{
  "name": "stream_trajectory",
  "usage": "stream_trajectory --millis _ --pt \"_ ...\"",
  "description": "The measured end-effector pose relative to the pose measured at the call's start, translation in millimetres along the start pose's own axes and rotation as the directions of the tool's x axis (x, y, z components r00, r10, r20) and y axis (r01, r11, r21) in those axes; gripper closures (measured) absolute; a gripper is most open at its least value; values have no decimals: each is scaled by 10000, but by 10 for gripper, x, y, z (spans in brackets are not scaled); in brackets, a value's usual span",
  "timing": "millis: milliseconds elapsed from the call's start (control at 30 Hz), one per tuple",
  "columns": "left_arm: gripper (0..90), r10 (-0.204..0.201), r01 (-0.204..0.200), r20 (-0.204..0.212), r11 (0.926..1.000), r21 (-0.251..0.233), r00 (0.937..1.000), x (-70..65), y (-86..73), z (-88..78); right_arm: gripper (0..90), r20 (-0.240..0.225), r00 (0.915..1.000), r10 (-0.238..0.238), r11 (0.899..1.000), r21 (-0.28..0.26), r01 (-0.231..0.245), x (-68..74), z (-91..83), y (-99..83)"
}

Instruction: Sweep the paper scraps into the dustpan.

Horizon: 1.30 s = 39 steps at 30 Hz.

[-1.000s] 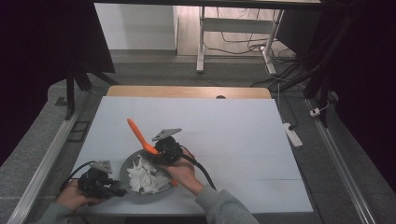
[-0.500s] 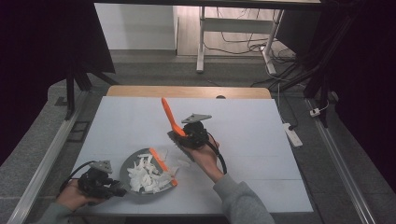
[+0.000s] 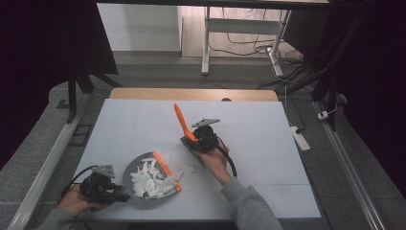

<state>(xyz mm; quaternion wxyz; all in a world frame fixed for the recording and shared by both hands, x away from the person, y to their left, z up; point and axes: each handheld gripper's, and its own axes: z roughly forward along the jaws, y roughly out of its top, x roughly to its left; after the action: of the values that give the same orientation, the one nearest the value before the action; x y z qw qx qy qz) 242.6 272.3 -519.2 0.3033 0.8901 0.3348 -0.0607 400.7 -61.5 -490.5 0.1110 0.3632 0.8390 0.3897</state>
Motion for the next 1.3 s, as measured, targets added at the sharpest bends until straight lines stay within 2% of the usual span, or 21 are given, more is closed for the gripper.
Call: stream_trajectory --millis 167,467,667,833,933,1033,1100,1133,1167,1200,1300 --pt "613 2 -2 -4 10000 -1 10000 1 0 1 701 -101 9999 -68 9999 84 69 24 53 -14" --pt "613 4 -4 -9 10000 5 10000 0 0 1 701 -550 9982 -233 9995 211 245 198 155 -16" --pt "613 4 -4 0 10000 -3 10000 4 0 4 701 -844 9952 -490 9982 297 516 382 248 10" --pt "613 5 -5 1 10000 11 10000 2 2 4 701 -1149 9895 -874 9951 360 921 591 327 35" --pt "613 8 -8 0 10000 21 10000 2 3 5 701 -1331 9865 -949 9941 405 1011 717 360 44" --pt "613 1 -1 3 10000 24 10000 2 1 5 701 -1515 9816 -1165 9921 277 1220 850 373 56" --pt "613 6 -6 1 10000 21 10000 2 2 5 701 -1863 9759 -1141 9926 196 1198 928 366 72" --pt "613 0 0 1 10000 15 10000 1 2 5 701 -2146 9712 -1032 9937 208 1102 968 362 78" --pt "612 -2 2 5 10000 22 10000 2 2 6 701 -2369 9648 -1138 9923 198 1219 1026 356 77" --pt "612 3 -3 11 10000 19 10000 3 1 6 701 -2494 9602 -1257 9907 190 1347 1073 348 75" --pt "612 -7 7 10 10000 6 10000 2 1 6 701 -2968 9469 -1241 9915 2 1300 1139 295 86"
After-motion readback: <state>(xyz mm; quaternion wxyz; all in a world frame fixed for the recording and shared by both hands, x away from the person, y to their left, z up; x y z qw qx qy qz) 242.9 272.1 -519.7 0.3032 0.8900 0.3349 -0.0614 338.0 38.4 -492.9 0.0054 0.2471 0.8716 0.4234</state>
